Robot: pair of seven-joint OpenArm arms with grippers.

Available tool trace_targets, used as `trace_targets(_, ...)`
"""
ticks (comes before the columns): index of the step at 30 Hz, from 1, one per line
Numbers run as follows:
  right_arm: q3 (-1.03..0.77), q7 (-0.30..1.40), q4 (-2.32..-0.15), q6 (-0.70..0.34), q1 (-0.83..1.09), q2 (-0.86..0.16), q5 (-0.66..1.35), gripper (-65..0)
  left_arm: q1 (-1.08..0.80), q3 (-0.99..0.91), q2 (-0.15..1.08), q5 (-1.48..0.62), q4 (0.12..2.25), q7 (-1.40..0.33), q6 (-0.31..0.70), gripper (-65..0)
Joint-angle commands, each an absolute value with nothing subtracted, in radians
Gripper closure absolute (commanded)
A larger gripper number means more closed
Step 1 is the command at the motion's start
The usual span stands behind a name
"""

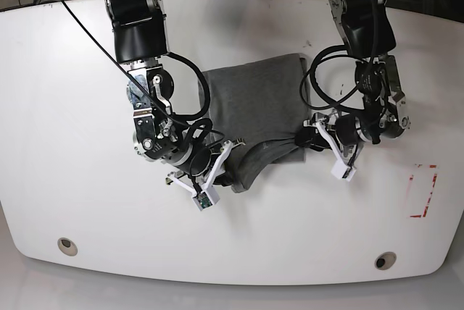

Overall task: Fold the T-shirt properly
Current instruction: 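Hold the bundle corners with both grippers and tuck the edges flat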

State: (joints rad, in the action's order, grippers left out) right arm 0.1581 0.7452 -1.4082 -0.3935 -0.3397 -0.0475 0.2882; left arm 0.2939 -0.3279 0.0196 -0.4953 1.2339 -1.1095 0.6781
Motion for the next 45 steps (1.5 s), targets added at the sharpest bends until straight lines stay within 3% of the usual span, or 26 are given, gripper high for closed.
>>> trace_targets(1,0.156,0.722,-1.429,-0.4,-0.367,-0.047,0.302,0.0,0.309,-0.329,0.036,-0.515,1.245,-1.092,0.68,-25.4)
trace_targets(5,0.156,0.722,-1.431,-0.4,-0.357,-0.047,0.302,0.0,0.308,-0.329,0.038,-0.515,1.245,-1.092,0.677,-31.4)
trace_targets(10,0.156,0.722,-1.432,-0.4,-0.351,-0.047,0.302,0.0,0.308,-0.343,0.042,-0.519,1.253,-1.092,0.593,-36.4)
trace_targets(26,0.156,0.722,-1.432,-0.4,-0.349,-0.045,0.302,0.0,0.285,-0.39,0.036,-0.519,1.245,-1.095,0.582,-36.8)
trace_targets(34,0.156,0.722,-1.432,-0.4,-0.349,-0.045,0.302,0.0,0.266,-0.39,0.008,-0.519,1.245,-1.095,0.582,-29.0)
trace_targets(42,0.156,0.722,-1.434,-0.4,-0.349,-0.045,0.302,0.0,0.272,-0.39,0.008,-0.519,1.207,-1.095,0.582,-10.0)
trace_targets(45,0.156,0.722,-1.434,-0.4,-0.349,-0.045,0.302,0.0,0.274,-0.39,0.01,-0.519,1.171,-1.092,0.582,-6.1)
